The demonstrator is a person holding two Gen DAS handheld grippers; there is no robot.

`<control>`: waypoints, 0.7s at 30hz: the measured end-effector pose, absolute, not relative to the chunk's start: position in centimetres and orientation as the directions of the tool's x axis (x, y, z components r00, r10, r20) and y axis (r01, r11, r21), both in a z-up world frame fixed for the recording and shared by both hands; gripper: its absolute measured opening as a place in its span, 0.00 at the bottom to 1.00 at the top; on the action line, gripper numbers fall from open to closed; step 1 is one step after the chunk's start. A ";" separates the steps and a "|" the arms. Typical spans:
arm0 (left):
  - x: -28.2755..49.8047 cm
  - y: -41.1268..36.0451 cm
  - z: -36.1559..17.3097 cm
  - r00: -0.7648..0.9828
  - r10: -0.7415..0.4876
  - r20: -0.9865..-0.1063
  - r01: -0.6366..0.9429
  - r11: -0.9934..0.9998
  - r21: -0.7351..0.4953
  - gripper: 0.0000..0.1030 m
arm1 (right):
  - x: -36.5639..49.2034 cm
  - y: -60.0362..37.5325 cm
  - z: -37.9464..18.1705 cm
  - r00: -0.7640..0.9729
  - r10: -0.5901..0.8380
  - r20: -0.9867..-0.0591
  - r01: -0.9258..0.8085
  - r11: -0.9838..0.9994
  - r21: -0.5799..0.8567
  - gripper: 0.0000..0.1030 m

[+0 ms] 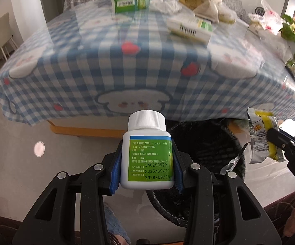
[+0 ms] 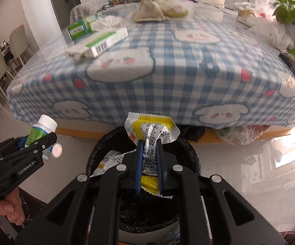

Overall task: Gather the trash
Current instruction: 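Carry the pill bottle and yellow wrapper down over the trash bin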

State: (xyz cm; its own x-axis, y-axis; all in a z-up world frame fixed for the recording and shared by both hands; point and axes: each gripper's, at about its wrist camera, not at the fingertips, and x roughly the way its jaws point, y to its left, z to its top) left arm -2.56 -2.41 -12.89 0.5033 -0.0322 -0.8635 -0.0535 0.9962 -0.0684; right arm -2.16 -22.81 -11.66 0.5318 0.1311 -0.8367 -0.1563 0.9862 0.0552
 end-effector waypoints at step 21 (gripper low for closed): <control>-2.3 -2.2 -19.5 0.432 -0.028 -0.902 -0.063 0.996 -0.060 0.39 | -0.8 -22.2 -20.1 0.409 0.048 -0.911 -0.108 0.994 0.005 0.11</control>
State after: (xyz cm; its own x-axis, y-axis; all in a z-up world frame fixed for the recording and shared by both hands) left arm -2.27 -2.18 -19.50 0.4316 -0.0276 -0.9016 -0.0626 0.9962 -0.0605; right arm -0.77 -22.19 -20.08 0.4085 0.0485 -0.9115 -0.1078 0.9942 0.0046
